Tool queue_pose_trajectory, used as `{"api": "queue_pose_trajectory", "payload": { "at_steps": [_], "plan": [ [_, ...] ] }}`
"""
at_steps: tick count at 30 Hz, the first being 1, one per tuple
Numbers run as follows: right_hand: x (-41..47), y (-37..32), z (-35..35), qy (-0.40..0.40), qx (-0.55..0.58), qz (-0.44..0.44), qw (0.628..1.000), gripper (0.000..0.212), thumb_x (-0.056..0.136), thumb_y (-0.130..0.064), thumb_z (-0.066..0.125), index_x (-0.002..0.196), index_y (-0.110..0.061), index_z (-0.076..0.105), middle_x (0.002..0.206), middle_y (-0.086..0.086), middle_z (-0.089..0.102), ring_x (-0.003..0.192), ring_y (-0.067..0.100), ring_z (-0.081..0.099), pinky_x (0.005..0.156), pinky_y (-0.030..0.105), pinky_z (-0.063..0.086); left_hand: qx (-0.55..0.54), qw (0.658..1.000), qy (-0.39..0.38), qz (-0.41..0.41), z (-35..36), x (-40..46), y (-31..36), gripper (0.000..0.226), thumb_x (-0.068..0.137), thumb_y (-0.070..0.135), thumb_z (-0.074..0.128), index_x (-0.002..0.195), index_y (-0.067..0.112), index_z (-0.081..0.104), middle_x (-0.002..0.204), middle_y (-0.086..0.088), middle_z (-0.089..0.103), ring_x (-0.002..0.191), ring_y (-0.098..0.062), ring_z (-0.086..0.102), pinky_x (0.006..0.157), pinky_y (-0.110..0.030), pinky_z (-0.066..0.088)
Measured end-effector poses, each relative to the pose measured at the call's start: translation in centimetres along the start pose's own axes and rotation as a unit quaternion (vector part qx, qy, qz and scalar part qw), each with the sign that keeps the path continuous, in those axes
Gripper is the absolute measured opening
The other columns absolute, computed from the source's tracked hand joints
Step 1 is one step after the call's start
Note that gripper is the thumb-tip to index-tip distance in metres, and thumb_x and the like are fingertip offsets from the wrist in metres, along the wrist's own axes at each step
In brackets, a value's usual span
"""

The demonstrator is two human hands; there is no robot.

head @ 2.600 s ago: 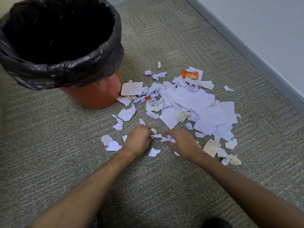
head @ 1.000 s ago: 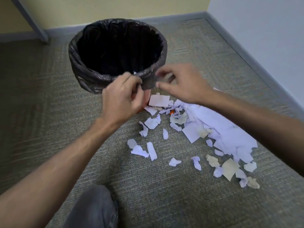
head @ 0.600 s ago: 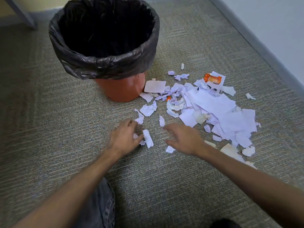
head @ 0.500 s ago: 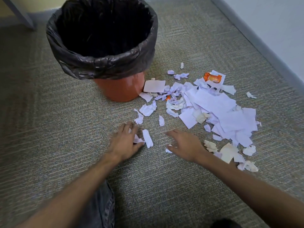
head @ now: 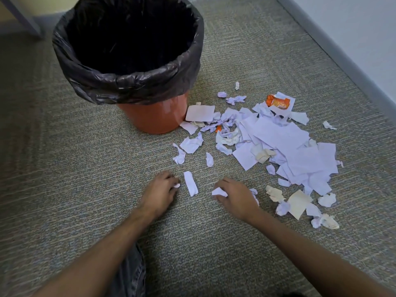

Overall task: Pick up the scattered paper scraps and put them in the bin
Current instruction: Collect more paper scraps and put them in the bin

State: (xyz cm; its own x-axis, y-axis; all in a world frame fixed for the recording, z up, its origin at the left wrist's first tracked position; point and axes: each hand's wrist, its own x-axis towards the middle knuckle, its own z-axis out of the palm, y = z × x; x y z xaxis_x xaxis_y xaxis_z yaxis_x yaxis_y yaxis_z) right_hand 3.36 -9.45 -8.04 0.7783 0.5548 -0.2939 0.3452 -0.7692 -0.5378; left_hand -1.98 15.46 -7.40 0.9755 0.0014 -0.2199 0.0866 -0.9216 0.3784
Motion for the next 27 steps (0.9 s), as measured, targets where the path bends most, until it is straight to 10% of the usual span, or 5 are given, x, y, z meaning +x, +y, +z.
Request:
{"api": "queue_pose_trajectory", "payload": {
  "at_steps": [6,16,27],
  "plan": [
    [3.6,-0.3,-2.2,0.052,0.002,0.013,0.999,0.026,0.091,-0.035,0.063,0.114,-0.023,0.065,0.114,-0.003,0.060,0.100,0.020,0.060,0.078,0.034,0.048,-0.043,0.997,0.063,0.011,-0.8,1.2,-0.2,0.013,0.093,0.022,0.063,0.100,0.014,0.072,0.098,0.002,0.063,0.087,-0.018,0.060,0.080,-0.035,0.051],
    [8.4,-0.4,-2.6,0.047,-0.032,-0.015,0.998,0.026,0.090,-0.030,0.065,0.115,-0.020,0.067,0.138,-0.006,0.054,0.117,0.019,0.055,0.085,0.034,0.048,-0.117,0.992,0.004,-0.055,-2.7,7.0,0.6,0.008,0.091,0.018,0.066,0.099,0.016,0.068,0.156,-0.003,0.027,0.114,-0.021,0.058,0.113,-0.040,0.036],
    [9.0,-0.9,-2.1,0.100,0.032,-0.006,0.994,0.024,0.087,-0.025,0.069,0.110,-0.017,0.068,0.113,0.000,0.068,0.103,0.021,0.062,0.082,0.034,0.049,-0.065,0.996,0.043,-0.052,-1.5,8.8,0.7,0.010,0.084,0.004,0.066,0.089,0.011,0.072,0.099,-0.002,0.068,0.088,-0.019,0.062,0.083,-0.035,0.052]
  ]
}}
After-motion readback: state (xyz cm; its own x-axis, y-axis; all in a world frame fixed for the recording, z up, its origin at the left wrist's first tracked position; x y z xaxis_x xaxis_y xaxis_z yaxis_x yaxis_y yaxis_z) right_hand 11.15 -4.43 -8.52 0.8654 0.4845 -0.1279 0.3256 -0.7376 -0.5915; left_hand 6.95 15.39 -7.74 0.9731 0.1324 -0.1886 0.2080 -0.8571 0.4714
